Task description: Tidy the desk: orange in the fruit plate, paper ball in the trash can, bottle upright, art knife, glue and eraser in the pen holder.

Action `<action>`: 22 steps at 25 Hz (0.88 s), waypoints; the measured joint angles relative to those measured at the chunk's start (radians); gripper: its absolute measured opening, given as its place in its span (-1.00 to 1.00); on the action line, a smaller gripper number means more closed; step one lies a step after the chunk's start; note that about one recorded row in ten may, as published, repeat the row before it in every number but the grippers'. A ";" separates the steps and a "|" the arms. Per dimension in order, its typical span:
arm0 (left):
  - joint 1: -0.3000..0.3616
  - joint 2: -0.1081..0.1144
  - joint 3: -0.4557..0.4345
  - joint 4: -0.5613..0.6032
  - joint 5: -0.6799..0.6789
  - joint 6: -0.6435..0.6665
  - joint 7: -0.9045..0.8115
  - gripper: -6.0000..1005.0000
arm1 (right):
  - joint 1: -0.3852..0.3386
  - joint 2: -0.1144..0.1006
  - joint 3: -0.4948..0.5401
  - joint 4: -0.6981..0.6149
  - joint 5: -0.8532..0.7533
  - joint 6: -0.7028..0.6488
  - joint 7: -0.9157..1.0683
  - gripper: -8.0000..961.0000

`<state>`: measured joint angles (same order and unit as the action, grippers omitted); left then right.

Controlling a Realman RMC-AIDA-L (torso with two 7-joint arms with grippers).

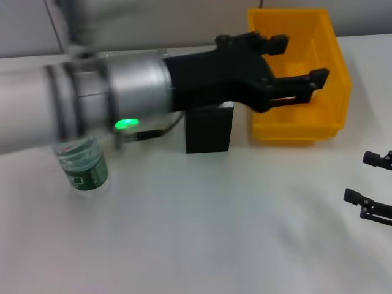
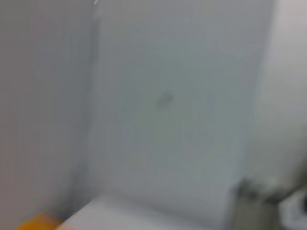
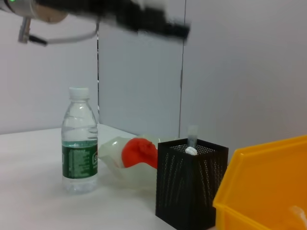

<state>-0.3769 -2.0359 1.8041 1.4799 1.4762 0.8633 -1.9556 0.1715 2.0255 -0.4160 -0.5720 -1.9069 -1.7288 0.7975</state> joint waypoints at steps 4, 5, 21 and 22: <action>0.020 -0.027 -0.173 -0.095 -0.200 0.291 0.327 0.56 | -0.009 0.005 0.002 0.000 -0.001 -0.025 -0.003 0.68; 0.025 -0.027 -0.174 -0.110 -0.215 0.320 0.382 0.56 | -0.013 0.007 0.004 0.000 -0.001 -0.031 -0.009 0.68; 0.061 -0.032 -0.047 -0.844 -0.557 0.490 1.073 0.56 | 0.020 -0.002 -0.004 0.002 -0.021 -0.238 -0.004 0.68; 0.061 -0.032 -0.047 -0.844 -0.557 0.490 1.073 0.56 | 0.020 -0.002 -0.004 0.002 -0.021 -0.238 -0.004 0.68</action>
<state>-0.3163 -2.0676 1.7571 0.6358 0.9193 1.3533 -0.8823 0.1918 2.0237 -0.4203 -0.5703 -1.9274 -1.9669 0.7935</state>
